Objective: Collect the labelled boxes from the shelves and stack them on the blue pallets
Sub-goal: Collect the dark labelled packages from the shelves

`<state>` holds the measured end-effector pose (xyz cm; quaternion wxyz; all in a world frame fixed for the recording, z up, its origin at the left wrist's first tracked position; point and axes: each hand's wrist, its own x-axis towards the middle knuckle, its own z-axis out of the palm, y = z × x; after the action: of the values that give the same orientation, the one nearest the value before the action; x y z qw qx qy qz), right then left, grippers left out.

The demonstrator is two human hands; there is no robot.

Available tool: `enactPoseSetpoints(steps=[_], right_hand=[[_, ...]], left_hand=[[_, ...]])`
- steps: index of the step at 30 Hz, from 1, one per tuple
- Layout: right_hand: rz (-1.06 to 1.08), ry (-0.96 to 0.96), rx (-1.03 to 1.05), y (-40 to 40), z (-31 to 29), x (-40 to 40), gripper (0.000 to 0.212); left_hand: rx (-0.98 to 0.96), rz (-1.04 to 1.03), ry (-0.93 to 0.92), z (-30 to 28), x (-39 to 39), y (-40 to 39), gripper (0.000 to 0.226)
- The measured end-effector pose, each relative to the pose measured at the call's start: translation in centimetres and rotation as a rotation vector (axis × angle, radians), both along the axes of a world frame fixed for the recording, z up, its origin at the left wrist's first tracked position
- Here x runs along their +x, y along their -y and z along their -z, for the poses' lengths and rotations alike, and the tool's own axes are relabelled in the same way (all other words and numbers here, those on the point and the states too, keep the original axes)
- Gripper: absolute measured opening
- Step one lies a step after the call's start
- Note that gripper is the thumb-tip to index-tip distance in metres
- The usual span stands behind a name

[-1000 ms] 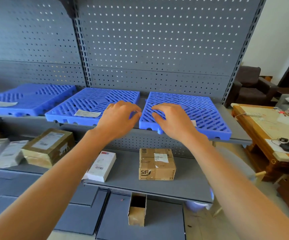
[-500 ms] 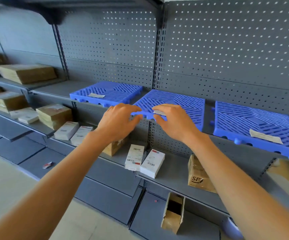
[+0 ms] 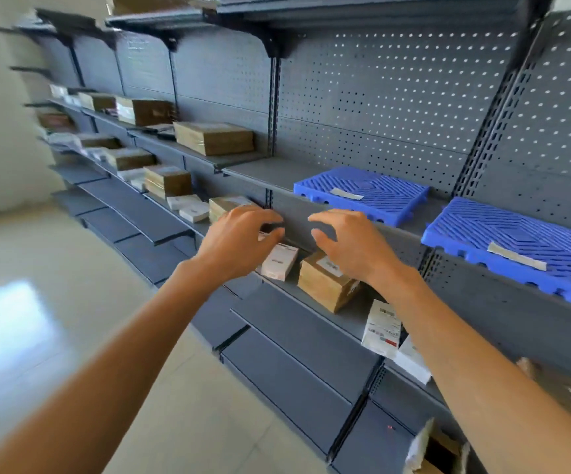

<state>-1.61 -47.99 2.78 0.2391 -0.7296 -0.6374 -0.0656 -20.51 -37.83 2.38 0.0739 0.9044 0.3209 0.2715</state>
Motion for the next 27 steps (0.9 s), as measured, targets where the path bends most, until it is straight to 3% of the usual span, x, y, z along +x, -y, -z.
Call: enactPoseSetpoints(steps=[12, 27], right_hand=[[-0.218, -0.093, -0.042, -13.5, 2.0, -6.9, 0.035], [-0.349, -0.150, -0.058, -33.3, 3.8, -3.8, 0.032]], left_hand=[[-0.092, -0.215, 0.043, 2.5, -9.0, -9.4, 0.033], [-0.068, -0.370, -0.006, 2.9, -6.1, -25.7, 0.037]])
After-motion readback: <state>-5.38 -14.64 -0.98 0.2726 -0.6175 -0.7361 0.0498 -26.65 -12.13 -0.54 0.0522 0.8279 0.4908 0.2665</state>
